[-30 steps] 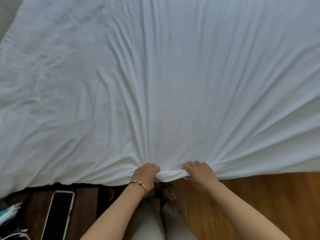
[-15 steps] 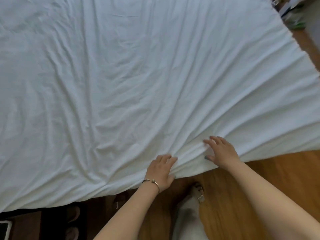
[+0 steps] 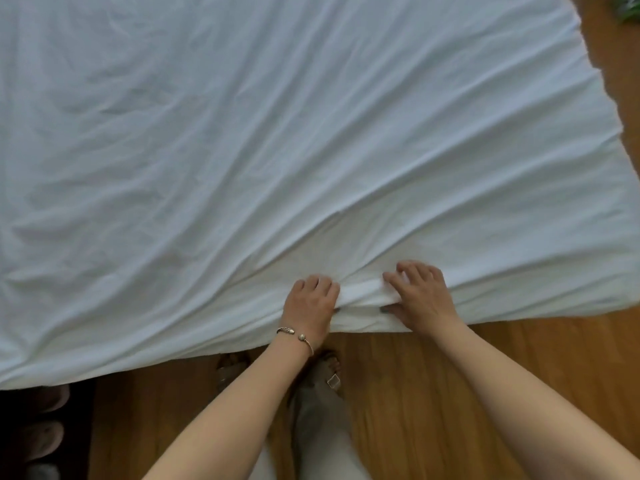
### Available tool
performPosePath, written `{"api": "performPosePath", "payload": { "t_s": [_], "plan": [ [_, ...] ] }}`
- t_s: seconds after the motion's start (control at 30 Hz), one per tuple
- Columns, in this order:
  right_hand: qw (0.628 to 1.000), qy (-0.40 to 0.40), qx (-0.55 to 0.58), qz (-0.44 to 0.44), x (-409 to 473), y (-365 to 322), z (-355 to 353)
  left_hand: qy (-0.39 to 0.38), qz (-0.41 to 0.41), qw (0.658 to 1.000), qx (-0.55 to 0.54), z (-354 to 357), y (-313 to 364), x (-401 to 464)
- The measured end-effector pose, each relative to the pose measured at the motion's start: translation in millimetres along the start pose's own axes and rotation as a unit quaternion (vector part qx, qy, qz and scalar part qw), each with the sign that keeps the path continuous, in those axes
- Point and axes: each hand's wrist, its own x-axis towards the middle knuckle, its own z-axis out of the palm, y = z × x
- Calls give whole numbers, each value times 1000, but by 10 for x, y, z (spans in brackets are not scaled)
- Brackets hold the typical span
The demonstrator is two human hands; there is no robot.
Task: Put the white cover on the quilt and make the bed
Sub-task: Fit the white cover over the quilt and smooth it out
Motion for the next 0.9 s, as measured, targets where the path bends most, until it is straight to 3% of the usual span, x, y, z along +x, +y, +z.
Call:
{"api": "performPosePath", "payload": {
  "t_s": [0.1,0.2,0.3,0.4,0.47,0.6,0.73,0.83,0.9],
  "plan": [
    [1000,22,-10,18,47,187,-45,-28,-80,990,-114,-68,40,140],
    [995,-88,43,19,-106,118,-59,-150,-77,968,-184,-73,5,33],
    [970,-229,79,2,-474,-64,25,-283,-23,949,-137,-127,123,-212],
    [961,-263,86,4,-474,-49,3,-348,-12,935,-65,-157,211,-117],
    [968,-246,53,21,-438,188,-75,-329,5,942,-72,-251,262,73],
    [978,-177,1,106,-685,988,-193,-200,16,969,-146,-398,717,429],
    [959,-177,6,221,-809,1949,-244,-152,84,975,-139,-309,1387,1004],
    [936,-176,61,300,-868,2719,-214,-136,78,983,-96,-182,1900,1494],
    [926,-126,141,326,-831,3146,-185,-133,41,987,-85,-118,2248,1857]
  ]
}}
